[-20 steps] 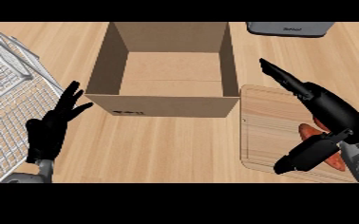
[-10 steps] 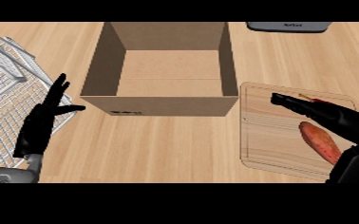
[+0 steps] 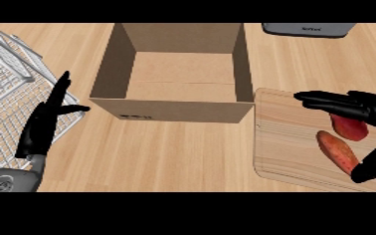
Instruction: Pick the sweet potato from the cutting board and place it in the cardboard box
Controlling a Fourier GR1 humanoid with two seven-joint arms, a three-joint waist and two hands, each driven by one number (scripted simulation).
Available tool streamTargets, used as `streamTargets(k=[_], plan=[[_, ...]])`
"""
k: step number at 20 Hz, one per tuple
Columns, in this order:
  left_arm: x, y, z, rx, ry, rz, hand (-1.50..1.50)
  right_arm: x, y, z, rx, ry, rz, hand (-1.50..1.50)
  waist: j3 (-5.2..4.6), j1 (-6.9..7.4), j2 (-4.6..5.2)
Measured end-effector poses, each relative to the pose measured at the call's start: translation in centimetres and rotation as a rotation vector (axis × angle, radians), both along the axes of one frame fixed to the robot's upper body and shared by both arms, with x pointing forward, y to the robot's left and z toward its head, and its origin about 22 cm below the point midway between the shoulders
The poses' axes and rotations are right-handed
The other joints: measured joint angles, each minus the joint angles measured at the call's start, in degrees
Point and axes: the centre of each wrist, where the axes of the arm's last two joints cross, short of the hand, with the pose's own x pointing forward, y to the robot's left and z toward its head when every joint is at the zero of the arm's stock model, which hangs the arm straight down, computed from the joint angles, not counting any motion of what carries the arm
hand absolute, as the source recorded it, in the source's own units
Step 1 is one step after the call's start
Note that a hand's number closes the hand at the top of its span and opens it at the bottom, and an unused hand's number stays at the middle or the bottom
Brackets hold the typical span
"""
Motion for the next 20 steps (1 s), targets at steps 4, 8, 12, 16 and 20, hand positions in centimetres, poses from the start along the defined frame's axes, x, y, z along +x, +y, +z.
streamTargets(k=[4,8,12,16,20], plan=[[0.4,-0.2,0.1,0.01,-0.005,-0.004,0.0,-0.3,0.2,-0.3,-0.185,-0.078,0.085,-1.5,-0.1,0.48,0.03],[0.7,-0.2,0.3,0.016,0.002,-0.001,0.0,-0.4,-0.4,-1.5,-0.332,-0.132,0.173,-1.5,-0.22,0.51,-0.09],[0.7,0.0,0.2,0.024,0.004,0.009,0.0,-0.2,-1.6,-3.4,-0.437,-0.15,0.241,-1.5,-0.24,0.21,-0.33],[0.8,0.6,0.1,0.031,0.003,0.022,0.0,0.7,-2.3,-4.8,-0.509,-0.178,0.286,-1.5,-0.2,-0.54,-0.69],[0.8,1.0,0.1,0.028,0.017,0.028,0.0,1.9,-2.4,-6.1,-0.546,-0.186,0.311,-1.5,-0.23,-1.01,-0.92]])
